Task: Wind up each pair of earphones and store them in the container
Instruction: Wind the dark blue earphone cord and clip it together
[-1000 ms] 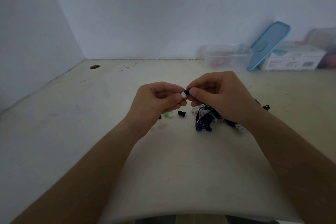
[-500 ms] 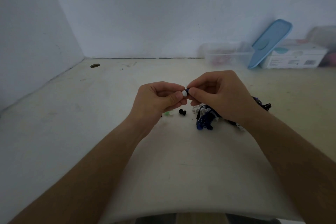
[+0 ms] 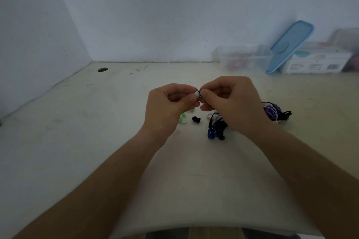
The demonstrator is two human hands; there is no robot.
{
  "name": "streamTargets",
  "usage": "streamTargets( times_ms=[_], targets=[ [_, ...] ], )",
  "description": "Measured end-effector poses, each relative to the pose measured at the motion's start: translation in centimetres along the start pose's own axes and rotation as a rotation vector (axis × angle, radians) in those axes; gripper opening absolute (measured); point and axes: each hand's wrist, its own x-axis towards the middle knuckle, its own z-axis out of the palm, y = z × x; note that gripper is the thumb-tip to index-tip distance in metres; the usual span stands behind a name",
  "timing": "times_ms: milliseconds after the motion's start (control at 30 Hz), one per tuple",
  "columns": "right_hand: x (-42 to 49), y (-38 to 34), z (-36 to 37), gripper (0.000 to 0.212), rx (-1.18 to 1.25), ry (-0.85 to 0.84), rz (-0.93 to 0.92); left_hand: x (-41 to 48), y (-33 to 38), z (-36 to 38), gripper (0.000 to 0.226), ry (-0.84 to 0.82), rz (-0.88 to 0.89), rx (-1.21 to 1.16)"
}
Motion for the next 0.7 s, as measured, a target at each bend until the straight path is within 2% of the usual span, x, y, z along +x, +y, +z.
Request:
streamTargets(
  times_ms=[200,433,567,700],
  targets=[
    [-0.01,-0.03,-0.02,0.008,-0.14,0.024,-0.055,0.06,-0.03,0.16,0.011,0.013,0.044,0.077],
    [0.06,0.23,-0.28,0.006,-0.391,-0.015,-0.233,0.04,0.29,-0.66,0.016,-0.064,-0.103,-0.014],
    [0.2,0.25,-0.51,0.009,-0.346,-0.061,-0.199,0.04,0.54,-0.79,0.017,-0.086,-0.144,-0.029],
    [0.36,0.27,-0.89,0.012,-0.109,-0.061,-0.106,0.22,0.82,-0.8,0.017,-0.097,-0.124,-0.015]
  ],
)
